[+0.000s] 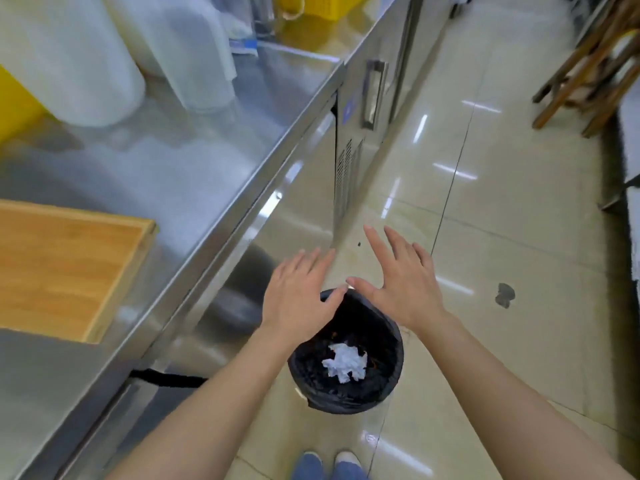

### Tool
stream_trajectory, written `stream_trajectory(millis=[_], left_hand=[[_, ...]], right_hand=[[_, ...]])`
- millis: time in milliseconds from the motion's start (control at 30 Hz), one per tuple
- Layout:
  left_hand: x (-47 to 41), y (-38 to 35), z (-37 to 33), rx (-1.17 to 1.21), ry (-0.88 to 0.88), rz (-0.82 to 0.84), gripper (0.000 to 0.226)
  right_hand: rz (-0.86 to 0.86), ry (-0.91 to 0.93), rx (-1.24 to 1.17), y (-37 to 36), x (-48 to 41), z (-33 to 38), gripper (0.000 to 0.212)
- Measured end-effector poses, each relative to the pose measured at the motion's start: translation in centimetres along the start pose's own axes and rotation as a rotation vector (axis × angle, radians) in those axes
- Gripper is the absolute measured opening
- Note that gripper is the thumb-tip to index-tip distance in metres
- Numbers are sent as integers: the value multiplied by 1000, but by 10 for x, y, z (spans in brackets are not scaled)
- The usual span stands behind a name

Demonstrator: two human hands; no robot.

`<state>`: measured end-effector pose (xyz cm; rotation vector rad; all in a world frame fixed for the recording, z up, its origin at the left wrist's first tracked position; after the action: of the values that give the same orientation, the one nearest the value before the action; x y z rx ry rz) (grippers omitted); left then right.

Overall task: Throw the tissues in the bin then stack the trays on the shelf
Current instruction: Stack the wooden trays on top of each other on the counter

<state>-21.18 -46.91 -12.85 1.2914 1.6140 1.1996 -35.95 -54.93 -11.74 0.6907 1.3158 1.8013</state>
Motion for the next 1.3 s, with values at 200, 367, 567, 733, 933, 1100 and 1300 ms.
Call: stream_trajectory(millis=[200, 367, 567, 733, 933, 1100, 1300], left_hand=[[13, 98, 3, 25, 97, -181, 71], [34, 161, 38, 9, 263, -295, 69], [73, 215, 97, 0, 436, -363, 61], [106, 243, 141, 5, 514, -413, 59], [141, 242, 174, 251, 683, -397, 62], [149, 230, 169, 1150, 916, -495, 69], [137, 210, 156, 1656, 1076, -470, 76]], right_hand=[[-94, 154, 9, 77, -23, 56, 86], [-130, 291, 2, 112, -43, 120, 83], [-107, 454, 32, 123, -59, 208, 78], [-112, 518, 20, 114, -68, 275, 78], [-16, 518, 20, 92, -71, 314, 76], [133, 447, 15, 67, -79, 316, 74], [406, 270, -94, 47, -84, 312, 79]])
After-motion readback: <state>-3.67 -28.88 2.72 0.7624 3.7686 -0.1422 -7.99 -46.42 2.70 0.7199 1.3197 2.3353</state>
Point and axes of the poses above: each hand's wrist, its own x-axis away from the middle knuckle, its own y-axis out of the back of the hand, z = x × y, the point moved 1 cm from there along -x, towards the middle knuckle, and after that the axes turned 1 degree about -z, right-handed, at the moved point
